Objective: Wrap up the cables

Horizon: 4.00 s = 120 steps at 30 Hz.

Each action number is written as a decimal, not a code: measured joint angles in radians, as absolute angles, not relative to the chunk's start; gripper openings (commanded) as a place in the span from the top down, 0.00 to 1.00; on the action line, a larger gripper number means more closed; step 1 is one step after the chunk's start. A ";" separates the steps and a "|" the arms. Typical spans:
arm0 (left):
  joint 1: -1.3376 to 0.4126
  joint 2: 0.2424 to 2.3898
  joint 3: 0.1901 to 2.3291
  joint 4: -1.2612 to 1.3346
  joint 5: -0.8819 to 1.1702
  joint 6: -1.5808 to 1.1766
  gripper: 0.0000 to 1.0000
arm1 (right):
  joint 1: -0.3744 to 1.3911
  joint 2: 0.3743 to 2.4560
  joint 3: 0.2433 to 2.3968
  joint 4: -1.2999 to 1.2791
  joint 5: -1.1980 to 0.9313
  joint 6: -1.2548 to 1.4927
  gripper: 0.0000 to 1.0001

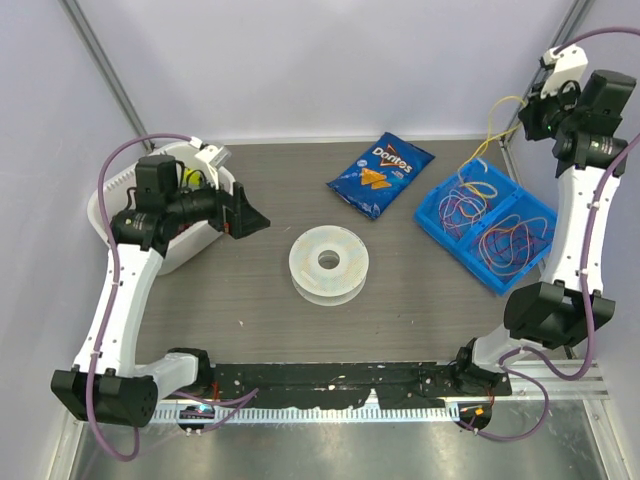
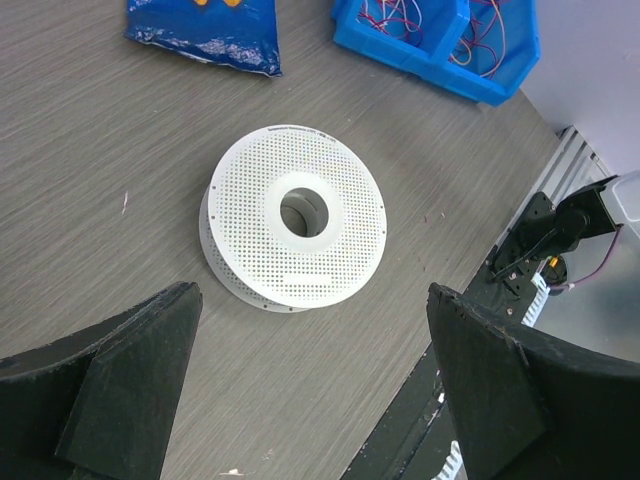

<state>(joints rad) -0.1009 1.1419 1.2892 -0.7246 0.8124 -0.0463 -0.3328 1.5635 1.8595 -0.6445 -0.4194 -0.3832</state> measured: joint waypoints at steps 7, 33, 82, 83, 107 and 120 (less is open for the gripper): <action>-0.101 1.129 1.288 -0.711 0.812 -0.052 0.00 | -0.338 1.562 2.017 -0.629 -0.397 -0.293 0.99; -0.108 1.143 1.286 -0.594 0.839 -0.158 0.00 | -0.302 1.680 2.513 0.030 -0.533 0.550 0.99; -0.217 1.156 1.244 -0.257 0.900 -0.338 0.01 | 0.315 1.585 2.466 0.295 -0.360 0.262 0.99; -0.225 1.157 1.241 -0.254 0.899 -0.336 0.01 | 0.315 1.552 2.409 0.301 -0.359 0.235 0.99; -0.659 1.915 1.433 0.248 0.643 -0.448 0.07 | 0.315 1.401 2.107 0.209 -0.237 -0.080 0.99; -0.789 2.184 1.755 0.481 0.539 -0.545 0.50 | 0.315 1.424 2.117 0.202 -0.207 -0.121 0.99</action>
